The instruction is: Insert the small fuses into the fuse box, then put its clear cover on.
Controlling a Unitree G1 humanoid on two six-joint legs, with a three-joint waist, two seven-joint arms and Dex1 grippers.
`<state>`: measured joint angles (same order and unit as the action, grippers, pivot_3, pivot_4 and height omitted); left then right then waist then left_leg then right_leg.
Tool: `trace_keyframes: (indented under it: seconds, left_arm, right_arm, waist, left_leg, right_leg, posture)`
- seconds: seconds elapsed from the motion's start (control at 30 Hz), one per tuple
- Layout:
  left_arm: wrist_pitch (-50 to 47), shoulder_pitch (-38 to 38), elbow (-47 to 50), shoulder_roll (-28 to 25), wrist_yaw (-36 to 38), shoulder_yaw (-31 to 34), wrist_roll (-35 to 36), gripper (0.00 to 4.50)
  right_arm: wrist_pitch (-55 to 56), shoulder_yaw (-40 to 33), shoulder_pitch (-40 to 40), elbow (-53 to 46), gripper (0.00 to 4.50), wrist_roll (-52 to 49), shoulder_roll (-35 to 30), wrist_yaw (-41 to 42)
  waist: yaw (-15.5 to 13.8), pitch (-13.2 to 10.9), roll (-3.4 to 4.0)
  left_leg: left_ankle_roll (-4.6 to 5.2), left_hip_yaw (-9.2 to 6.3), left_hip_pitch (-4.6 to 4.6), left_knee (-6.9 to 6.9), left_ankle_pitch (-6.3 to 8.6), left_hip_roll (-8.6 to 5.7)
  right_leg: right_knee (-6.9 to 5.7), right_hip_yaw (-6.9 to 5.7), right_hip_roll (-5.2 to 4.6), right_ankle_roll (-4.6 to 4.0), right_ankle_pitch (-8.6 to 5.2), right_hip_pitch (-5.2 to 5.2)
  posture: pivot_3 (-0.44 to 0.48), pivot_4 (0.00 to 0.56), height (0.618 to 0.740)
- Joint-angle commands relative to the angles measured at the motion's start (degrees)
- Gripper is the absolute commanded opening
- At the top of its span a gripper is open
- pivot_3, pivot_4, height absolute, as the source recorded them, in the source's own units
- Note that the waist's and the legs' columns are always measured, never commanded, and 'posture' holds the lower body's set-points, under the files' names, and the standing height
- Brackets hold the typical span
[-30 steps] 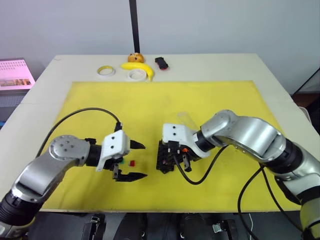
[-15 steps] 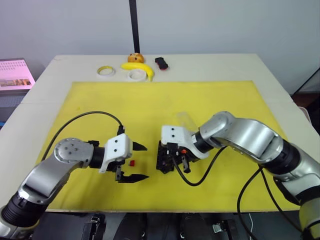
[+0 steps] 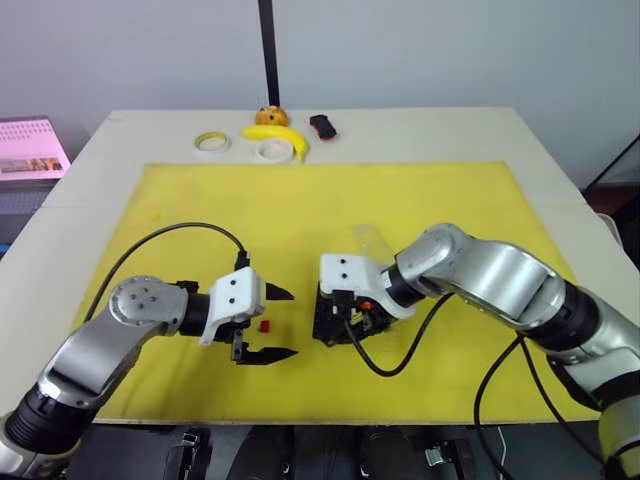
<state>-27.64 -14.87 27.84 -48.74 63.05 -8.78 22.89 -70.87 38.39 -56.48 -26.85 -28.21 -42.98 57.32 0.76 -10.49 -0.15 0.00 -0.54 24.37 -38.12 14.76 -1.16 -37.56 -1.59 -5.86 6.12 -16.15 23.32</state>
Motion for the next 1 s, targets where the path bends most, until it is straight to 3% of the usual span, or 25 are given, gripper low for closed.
trace_keyframes:
  seconds: [0.03,0.23,0.37,0.53,0.63,0.7,1.0]
  left_arm:
    - [1.15,-0.48,0.66,0.1,-0.01,0.08,-0.57,4.5]
    - [1.33,-0.4,0.6,0.23,0.04,-0.01,-0.84,4.5]
    - [1.4,-0.37,0.43,0.14,0.28,0.45,-0.75,4.5]
    - [1.23,-1.15,-0.94,0.01,0.42,1.77,-0.48,4.5]
    - [0.92,-2.04,-1.67,0.3,0.34,1.92,-0.3,4.5]
    - [0.87,-2.55,-2.01,0.57,0.29,1.57,-0.45,4.5]
    - [0.91,-2.89,-2.22,0.41,0.93,1.1,-0.68,4.5]
  right_arm:
    - [0.28,-1.71,-1.51,-0.68,1.9,0.0,-0.32,0.92]
    - [0.57,-4.5,-1.36,-1.26,1.9,-1.86,-1.27,3.38]
    - [2.41,-10.25,0.55,-0.83,1.9,-4.83,-2.56,5.91]
    - [13.8,-15.0,8.36,0.2,1.9,-2.19,-5.45,7.12]
    - [22.05,-19.55,13.96,0.44,1.02,-2.9,-2.25,6.73]
    - [25.31,-21.91,17.52,1.27,0.09,-4.39,0.3,6.85]
    - [29.89,-20.86,22.66,1.67,0.04,-1.81,2.98,6.26]
  waist:
    - [0.0,0.0,0.0]
    - [-0.01,0.0,0.0]
    - [-0.05,0.0,0.0]
    - [-0.15,0.04,-0.06]
    - [-0.02,0.04,-0.08]
    - [0.16,0.05,-0.09]
    - [-0.09,0.05,-0.09]
  left_leg:
    - [0.0,0.0,0.0,0.0,0.0,0.0]
    - [0.0,0.0,0.0,0.0,0.0,0.0]
    - [0.0,0.0,0.0,0.0,0.0,0.0]
    - [0.0,-0.01,0.0,-0.01,0.0,-0.02]
    - [0.0,-0.01,0.0,-0.02,0.0,-0.01]
    - [0.0,0.02,-0.01,-0.03,0.0,0.01]
    - [0.0,-0.01,-0.03,-0.05,0.0,0.02]
  right_leg:
    - [0.0,0.0,0.0,0.0,0.0,0.0]
    - [-0.01,0.0,0.0,0.0,0.0,0.0]
    - [-0.01,0.0,0.0,0.0,0.0,0.0]
    - [0.01,-0.01,0.0,0.01,0.0,-0.04]
    - [0.01,-0.01,0.01,0.01,0.0,-0.07]
    - [-0.03,0.01,0.02,0.02,0.01,-0.04]
    - [-0.04,0.02,0.05,0.02,0.01,-0.08]
  posture:
    - [0.0,0.15,0.74]
    - [0.0,0.15,0.74]
    - [0.0,0.15,0.74]
    - [0.0,0.15,0.74]
    - [0.0,0.15,0.74]
    - [0.0,0.15,0.74]
    - [0.0,0.15,0.74]
